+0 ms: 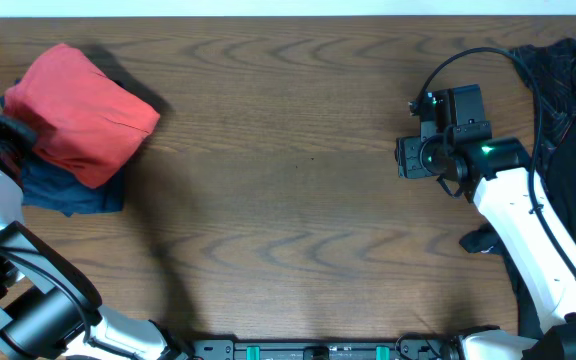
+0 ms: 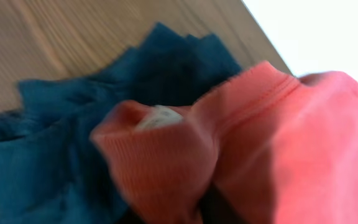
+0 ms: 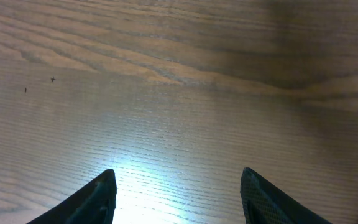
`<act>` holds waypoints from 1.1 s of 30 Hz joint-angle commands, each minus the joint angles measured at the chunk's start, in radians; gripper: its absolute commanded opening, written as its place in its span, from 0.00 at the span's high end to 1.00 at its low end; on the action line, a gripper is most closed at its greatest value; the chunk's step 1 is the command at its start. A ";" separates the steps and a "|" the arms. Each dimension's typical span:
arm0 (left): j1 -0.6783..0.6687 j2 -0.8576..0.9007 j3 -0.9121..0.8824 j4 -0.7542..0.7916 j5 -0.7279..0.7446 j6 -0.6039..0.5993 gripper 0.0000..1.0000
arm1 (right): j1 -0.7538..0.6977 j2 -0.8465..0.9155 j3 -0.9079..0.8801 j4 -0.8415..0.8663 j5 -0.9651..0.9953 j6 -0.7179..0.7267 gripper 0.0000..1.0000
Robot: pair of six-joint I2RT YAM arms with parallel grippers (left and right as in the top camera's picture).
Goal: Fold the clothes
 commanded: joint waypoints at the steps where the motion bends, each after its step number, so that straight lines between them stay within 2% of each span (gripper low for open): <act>1: 0.016 0.003 0.005 0.004 -0.122 0.013 0.75 | -0.005 -0.013 0.011 -0.001 0.003 0.005 0.38; 6: 0.016 0.005 0.005 -0.048 -0.274 0.013 0.73 | -0.005 -0.013 0.011 -0.002 0.003 0.005 0.38; 10: 0.016 -0.003 0.006 -0.058 -0.315 0.000 0.61 | -0.005 -0.013 0.011 0.000 0.003 0.005 0.37; 13: 0.016 -0.027 0.006 -0.023 -0.239 0.002 0.57 | -0.005 -0.013 0.011 0.000 0.003 0.005 0.37; 20: -0.011 -0.117 0.006 0.031 0.094 0.013 0.57 | -0.005 -0.013 0.011 0.009 0.004 0.005 0.34; 23: -0.066 -0.148 0.006 0.013 0.194 0.058 0.57 | -0.005 -0.013 0.011 0.024 0.003 0.005 0.30; 27: -0.203 -0.168 0.006 -0.071 0.200 0.165 0.57 | -0.005 -0.012 0.011 0.037 0.003 0.018 0.26; 30: -0.338 -0.168 0.006 -0.167 0.165 0.236 0.53 | -0.005 -0.009 0.011 0.051 0.003 0.058 0.16; 33: -0.477 -0.168 0.006 -0.275 0.090 0.282 0.49 | -0.005 -0.003 0.011 0.065 0.002 0.081 0.01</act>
